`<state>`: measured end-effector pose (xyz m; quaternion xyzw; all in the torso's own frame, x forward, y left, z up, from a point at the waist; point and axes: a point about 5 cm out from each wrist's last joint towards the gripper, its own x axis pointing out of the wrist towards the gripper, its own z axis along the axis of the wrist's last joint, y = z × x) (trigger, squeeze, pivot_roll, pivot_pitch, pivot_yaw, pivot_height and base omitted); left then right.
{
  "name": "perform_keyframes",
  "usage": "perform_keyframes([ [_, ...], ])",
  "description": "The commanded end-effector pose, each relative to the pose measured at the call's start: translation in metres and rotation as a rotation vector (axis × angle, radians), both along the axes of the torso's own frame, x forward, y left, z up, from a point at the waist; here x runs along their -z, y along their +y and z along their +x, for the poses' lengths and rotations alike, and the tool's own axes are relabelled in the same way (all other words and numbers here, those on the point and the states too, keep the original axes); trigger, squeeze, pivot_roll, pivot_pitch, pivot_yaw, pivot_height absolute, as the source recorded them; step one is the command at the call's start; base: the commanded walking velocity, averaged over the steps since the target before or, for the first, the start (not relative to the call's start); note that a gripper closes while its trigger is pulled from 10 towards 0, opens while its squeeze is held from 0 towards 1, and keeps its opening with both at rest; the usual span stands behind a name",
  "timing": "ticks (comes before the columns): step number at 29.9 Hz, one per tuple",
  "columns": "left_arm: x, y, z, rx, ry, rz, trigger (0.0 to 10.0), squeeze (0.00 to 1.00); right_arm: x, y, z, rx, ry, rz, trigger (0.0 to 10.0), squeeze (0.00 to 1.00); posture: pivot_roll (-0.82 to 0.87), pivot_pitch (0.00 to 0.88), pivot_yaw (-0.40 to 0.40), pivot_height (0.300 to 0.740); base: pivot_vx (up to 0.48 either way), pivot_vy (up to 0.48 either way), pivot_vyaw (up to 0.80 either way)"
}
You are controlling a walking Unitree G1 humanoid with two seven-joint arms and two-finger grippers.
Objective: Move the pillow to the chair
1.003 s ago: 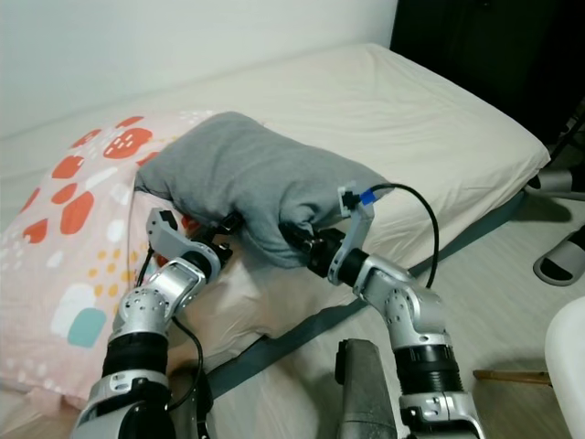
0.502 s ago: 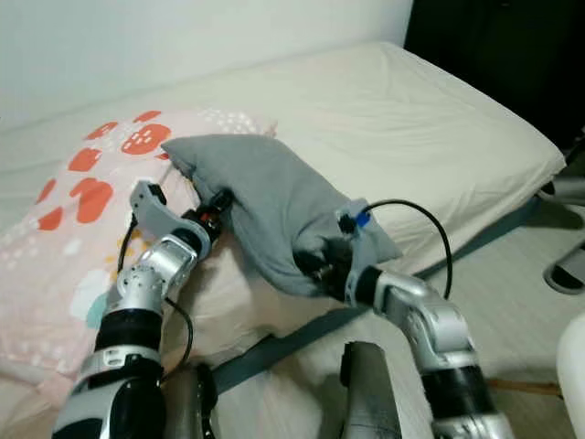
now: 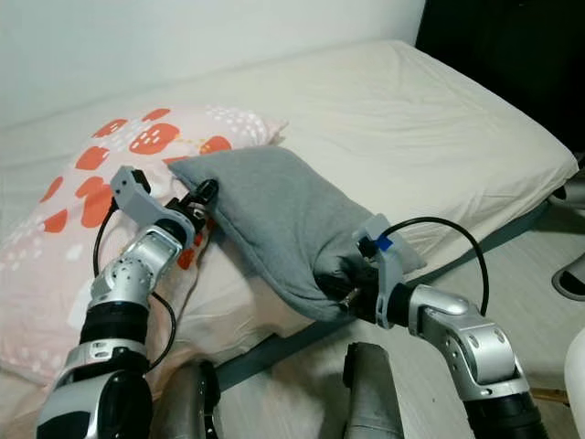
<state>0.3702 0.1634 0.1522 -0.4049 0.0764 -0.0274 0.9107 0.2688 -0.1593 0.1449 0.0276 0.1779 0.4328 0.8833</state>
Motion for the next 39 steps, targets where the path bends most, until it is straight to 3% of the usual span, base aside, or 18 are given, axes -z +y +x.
perform_keyframes([
  [1, 0.003, 0.001, -0.003, 0.010, 0.001, -0.051, 10.0, 0.00, -0.008, 0.006, -0.004, -0.056, -0.025, 0.005, 0.0, 0.00, 0.01, 0.153, 0.010, 0.559, 0.000, 0.000, 0.00],
  [4, 0.001, -0.006, -0.004, 0.053, 0.003, -0.168, 10.0, 0.00, -0.006, 0.005, -0.006, -0.064, -0.019, -0.001, 0.0, 0.00, 0.01, 0.152, 0.011, 0.559, 0.000, 0.000, 0.00],
  [6, 0.001, -0.006, -0.004, 0.053, 0.003, -0.168, 10.0, 0.00, -0.006, 0.005, -0.006, -0.064, -0.019, -0.001, 0.0, 0.00, 0.01, 0.152, 0.011, 0.559, 0.000, 0.000, 0.00],
  [7, -0.001, -0.012, -0.005, 0.079, -0.008, -0.226, 10.0, 0.67, -0.006, 0.006, -0.007, -0.069, -0.016, 0.001, 0.0, 0.00, 0.01, 0.152, 0.011, 0.559, 0.000, 0.000, 0.00],
  [8, -0.004, -0.020, -0.006, 0.108, -0.017, -0.286, 10.0, 1.00, -0.006, 0.008, -0.007, -0.073, -0.015, 0.004, 0.0, 0.00, 0.01, 0.151, 0.010, 0.559, 0.000, 0.000, 0.00],
  [11, -0.010, -0.036, -0.009, 0.189, -0.031, -0.364, 10.0, 1.00, -0.006, 0.011, -0.008, -0.081, -0.013, 0.011, 0.0, 0.00, 0.02, 0.151, 0.010, 0.559, 0.000, 0.000, 0.00],
  [13, -0.011, -0.046, -0.011, 0.233, -0.033, -0.366, 10.0, 1.00, -0.005, 0.012, -0.008, -0.085, -0.011, 0.013, 0.0, 0.00, 0.02, 0.150, 0.009, 0.559, 0.000, 0.000, 0.00],
  [15, -0.010, -0.060, -0.013, 0.274, -0.027, -0.333, 10.0, 1.00, -0.004, 0.014, -0.008, -0.089, -0.008, 0.014, 0.0, 0.00, 0.02, 0.149, 0.010, 0.559, 0.000, 0.000, 0.00],
  [20, -0.009, -0.070, -0.015, 0.272, -0.033, -0.257, 10.0, 1.00, -0.004, 0.015, -0.008, -0.094, -0.008, 0.013, 0.0, 0.00, 0.02, 0.150, 0.010, 0.559, 0.000, 0.000, 0.00],
  [21, -0.009, -0.078, -0.017, 0.282, -0.052, -0.182, 10.0, 0.06, -0.004, 0.017, -0.008, -0.102, -0.010, 0.010, 0.0, 0.00, 0.02, 0.151, 0.010, 0.559, 0.000, 0.000, 0.00],
  [22, -0.009, -0.078, -0.017, 0.282, -0.052, -0.182, 10.0, 0.06, -0.004, 0.017, -0.008, -0.102, -0.010, 0.010, 0.0, 0.00, 0.02, 0.151, 0.010, 0.559, 0.000, 0.000, 0.00],
  [23, -0.011, -0.084, -0.018, 0.294, -0.069, -0.123, 10.0, 0.00, -0.004, 0.018, -0.008, -0.108, -0.012, 0.009, 0.0, 0.00, 0.02, 0.151, 0.010, 0.559, 0.000, 0.000, 0.00],
  [27, -0.007, -0.091, -0.017, 0.254, -0.038, 0.069, 10.0, 0.00, -0.005, 0.022, -0.007, -0.116, -0.021, 0.005, 0.0, 0.00, 0.02, 0.150, 0.010, 0.559, 0.000, 0.000, 0.00],
  [31, -0.005, -0.090, -0.016, 0.236, -0.023, 0.088, 10.0, 0.00, -0.005, 0.023, -0.007, -0.116, -0.023, 0.004, 0.0, 0.00, 0.02, 0.150, 0.010, 0.559, 0.000, 0.000, 0.00],
  [32, -0.003, -0.088, -0.014, 0.216, -0.008, 0.089, 6.9, 0.00, -0.005, 0.024, -0.006, -0.116, -0.025, 0.004, 0.0, 0.00, 0.02, 0.149, 0.010, 0.559, 0.000, 0.000, 0.00],
  [33, -0.003, -0.088, -0.014, 0.216, -0.008, 0.089, 6.9, 0.00, -0.005, 0.024, -0.006, -0.116, -0.025, 0.004, 0.0, 0.00, 0.02, 0.149, 0.010, 0.559, 0.000, 0.000, 0.00],
  [34, -0.002, -0.084, -0.014, 0.206, -0.002, 0.081, 0.0, 0.00, -0.005, 0.024, -0.006, -0.115, -0.026, 0.003, 0.0, 0.00, 0.02, 0.148, 0.011, 0.559, 0.000, 0.000, 0.00],
  [39, 0.000, -0.074, -0.014, 0.194, 0.005, 0.081, 0.0, 0.00, -0.005, 0.024, -0.005, -0.107, -0.030, 0.002, 0.0, 0.00, 0.02, 0.148, 0.012, 0.559, 0.000, 0.000, 0.00],
])
